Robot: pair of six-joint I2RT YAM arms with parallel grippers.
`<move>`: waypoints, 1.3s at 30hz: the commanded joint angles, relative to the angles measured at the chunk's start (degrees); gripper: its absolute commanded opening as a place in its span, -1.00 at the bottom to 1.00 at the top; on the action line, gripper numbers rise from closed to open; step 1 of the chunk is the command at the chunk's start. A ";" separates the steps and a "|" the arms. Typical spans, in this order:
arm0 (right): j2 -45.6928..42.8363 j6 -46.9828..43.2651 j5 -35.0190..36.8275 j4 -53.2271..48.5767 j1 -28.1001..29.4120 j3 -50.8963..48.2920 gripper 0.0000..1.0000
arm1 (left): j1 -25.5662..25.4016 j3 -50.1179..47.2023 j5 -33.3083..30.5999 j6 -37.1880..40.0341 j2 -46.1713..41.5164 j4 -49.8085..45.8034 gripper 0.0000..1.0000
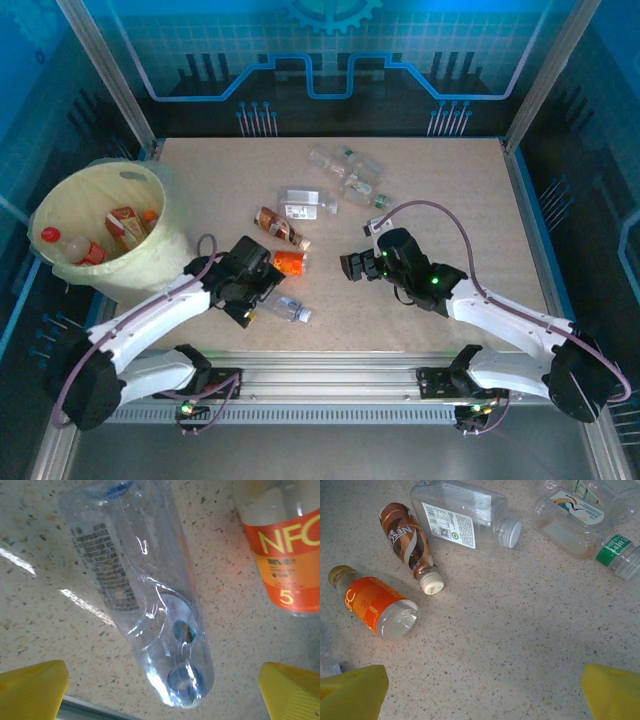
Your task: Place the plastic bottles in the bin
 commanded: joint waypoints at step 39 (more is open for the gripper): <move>-2.70 1.29 4.58 0.23 -1.11 0.05 0.99 | -0.71 7.81 -11.00 24.46 -2.19 9.49 0.02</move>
